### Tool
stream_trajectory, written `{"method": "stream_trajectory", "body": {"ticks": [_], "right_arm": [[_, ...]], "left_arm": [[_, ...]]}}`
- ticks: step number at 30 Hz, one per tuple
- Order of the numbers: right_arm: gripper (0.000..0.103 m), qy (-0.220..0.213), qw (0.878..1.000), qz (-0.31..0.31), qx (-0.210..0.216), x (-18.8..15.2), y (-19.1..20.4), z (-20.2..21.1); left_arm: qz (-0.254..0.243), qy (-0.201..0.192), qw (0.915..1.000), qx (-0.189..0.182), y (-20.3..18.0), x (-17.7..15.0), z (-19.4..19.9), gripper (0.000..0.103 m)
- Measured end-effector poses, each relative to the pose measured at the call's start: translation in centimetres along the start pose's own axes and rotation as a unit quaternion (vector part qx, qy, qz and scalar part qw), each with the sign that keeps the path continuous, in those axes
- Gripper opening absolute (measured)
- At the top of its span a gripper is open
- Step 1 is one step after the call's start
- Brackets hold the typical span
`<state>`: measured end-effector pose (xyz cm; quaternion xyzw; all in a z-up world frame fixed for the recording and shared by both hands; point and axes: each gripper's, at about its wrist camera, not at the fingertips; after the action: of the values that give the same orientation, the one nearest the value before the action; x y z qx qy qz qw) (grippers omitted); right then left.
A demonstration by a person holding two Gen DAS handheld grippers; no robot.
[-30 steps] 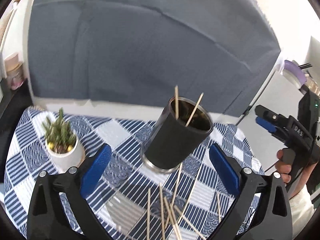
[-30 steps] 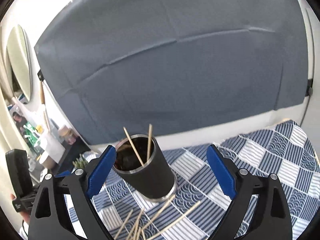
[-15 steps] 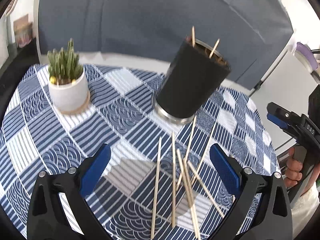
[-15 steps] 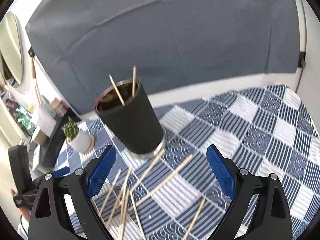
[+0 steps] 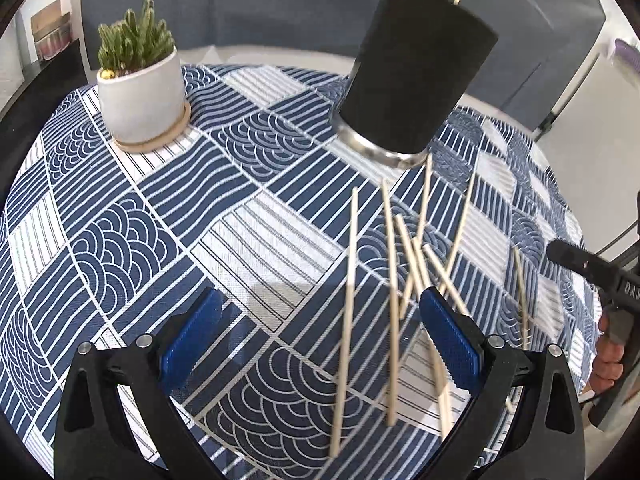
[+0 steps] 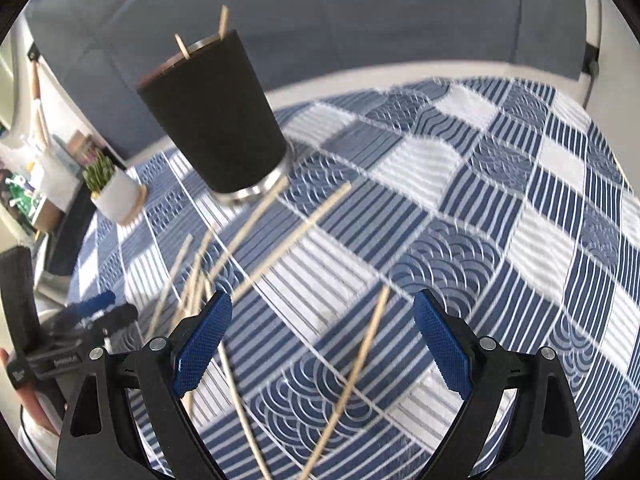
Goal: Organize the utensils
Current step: 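Move both open grippers back down to the remaining skewers on the cloth, then close the left gripper on a skewer while the right gripper grasps another skewer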
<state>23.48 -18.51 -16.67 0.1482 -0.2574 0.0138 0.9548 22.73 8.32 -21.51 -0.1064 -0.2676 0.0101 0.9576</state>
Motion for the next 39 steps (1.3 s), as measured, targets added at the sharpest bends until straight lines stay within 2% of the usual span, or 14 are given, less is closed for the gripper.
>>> {"method": "stream_trajectory", "body": {"ticks": [5, 8, 10, 12, 14, 20, 30, 34, 37, 38, 39], "right_arm": [[0.088, 0.025, 1.000, -0.003, -0.015, -1.4, -0.7, -1.3], [0.088, 0.038, 0.999, -0.007, -0.020, -2.2, -1.0, -2.1], [0.088, 0.050, 0.998, -0.012, -0.025, -2.8, -1.3, -2.7], [0.090, 0.041, 0.999, -0.002, -0.026, -3.2, -1.2, -2.8], [0.091, 0.034, 0.999, 0.008, -0.032, -3.5, -1.0, -2.9], [0.096, 0.029, 0.993, 0.074, -0.084, -4.6, 1.0, -3.9], [0.097, 0.042, 0.993, 0.040, -0.106, -4.3, 1.0, -4.2], [0.096, 0.060, 0.992, 0.026, -0.112, -4.1, 1.0, -4.0], [0.093, 0.071, 0.991, 0.029, -0.112, -3.9, 1.0, -3.9], [0.086, 0.073, 0.991, 0.034, -0.109, -3.8, 1.1, -3.8], [0.071, 0.073, 0.991, 0.044, -0.105, -3.7, 1.2, -3.5]], "left_arm": [[-0.001, 0.023, 0.9997, 0.012, 0.5, -0.1, -1.3, 0.097], [-0.006, 0.020, 0.9995, 0.023, 0.3, -0.2, -1.4, 0.097], [-0.019, 0.022, 0.9988, 0.041, -0.2, -0.4, -1.6, 0.097], [-0.044, 0.027, 0.9965, 0.067, -1.1, -0.6, -2.0, 0.097], [-0.079, 0.031, 0.9908, 0.106, -2.2, -0.9, -2.6, 0.099], [-0.046, 0.028, 0.9914, 0.119, -2.0, -0.5, -2.9, 0.099], [-0.028, 0.016, 0.9907, 0.132, -2.1, -0.6, -2.9, 0.099], [-0.015, 0.019, 0.9899, 0.140, -2.2, -0.5, -2.9, 0.099], [-0.017, 0.031, 0.9898, 0.138, -2.3, -0.5, -2.8, 0.096], [-0.018, 0.035, 0.9898, 0.137, -2.3, -0.4, -2.8, 0.094], [-0.018, 0.038, 0.9898, 0.136, -2.3, -0.3, -2.7, 0.092]]}}
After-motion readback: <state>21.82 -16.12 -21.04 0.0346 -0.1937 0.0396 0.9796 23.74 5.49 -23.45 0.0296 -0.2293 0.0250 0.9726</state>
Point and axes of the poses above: each gripper's, at about its wrist camera, not at the fingertips, and z roughly against the way its jaws point, y to its left, x to its top, and after that the axes turned 3 degrees about x, right-handed
